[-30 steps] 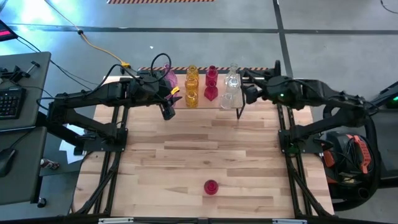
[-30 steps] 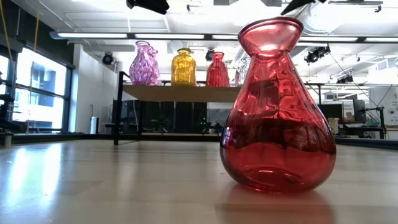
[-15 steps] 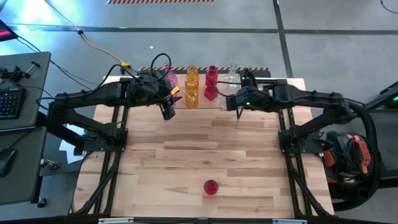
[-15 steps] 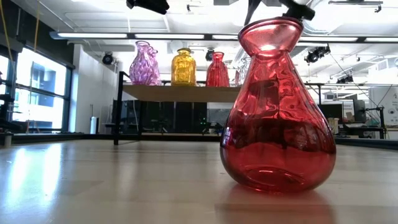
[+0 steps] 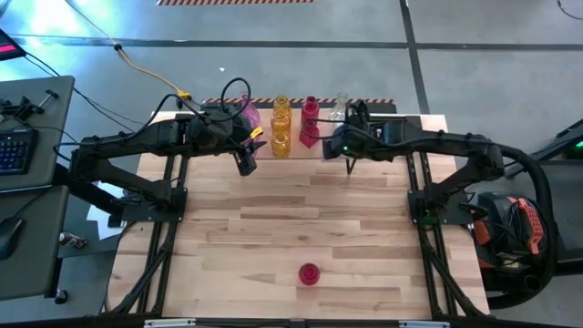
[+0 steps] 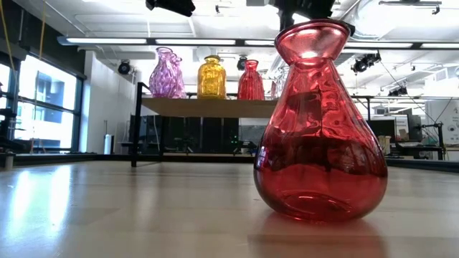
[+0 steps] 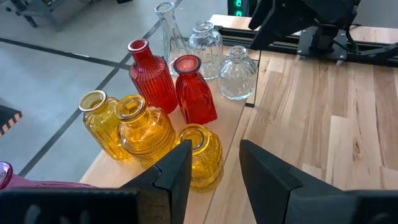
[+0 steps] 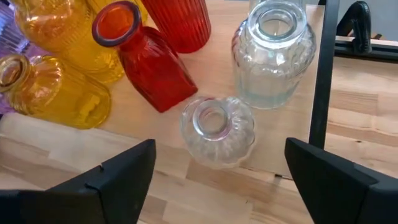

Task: Sort vases onto shelf
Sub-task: Put the transparent vase on the shelf and align it with the other transparent vases

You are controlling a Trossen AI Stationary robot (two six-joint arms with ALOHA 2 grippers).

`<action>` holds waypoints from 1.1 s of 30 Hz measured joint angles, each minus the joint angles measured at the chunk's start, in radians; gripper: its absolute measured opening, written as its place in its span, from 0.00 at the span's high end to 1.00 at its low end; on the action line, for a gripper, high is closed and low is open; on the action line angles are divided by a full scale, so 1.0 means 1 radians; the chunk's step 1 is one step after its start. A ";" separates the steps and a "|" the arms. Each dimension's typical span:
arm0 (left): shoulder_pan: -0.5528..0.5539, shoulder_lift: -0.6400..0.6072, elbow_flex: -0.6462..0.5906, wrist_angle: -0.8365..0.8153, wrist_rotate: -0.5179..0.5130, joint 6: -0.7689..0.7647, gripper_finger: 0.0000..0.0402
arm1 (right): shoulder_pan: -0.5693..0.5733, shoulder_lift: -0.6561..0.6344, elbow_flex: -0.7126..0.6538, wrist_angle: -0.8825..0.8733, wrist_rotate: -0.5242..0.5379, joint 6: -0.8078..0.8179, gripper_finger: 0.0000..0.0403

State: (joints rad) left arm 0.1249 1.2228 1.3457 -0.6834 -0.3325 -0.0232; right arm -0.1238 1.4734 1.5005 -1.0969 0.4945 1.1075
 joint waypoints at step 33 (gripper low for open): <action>0.000 0.000 0.000 0.000 0.000 -0.001 0.68 | -0.066 0.077 0.001 0.007 -0.034 -0.034 0.33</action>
State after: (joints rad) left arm 0.1246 1.2228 1.3457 -0.6834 -0.3325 -0.0242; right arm -0.1902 1.5505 1.5013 -1.0899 0.4606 1.0733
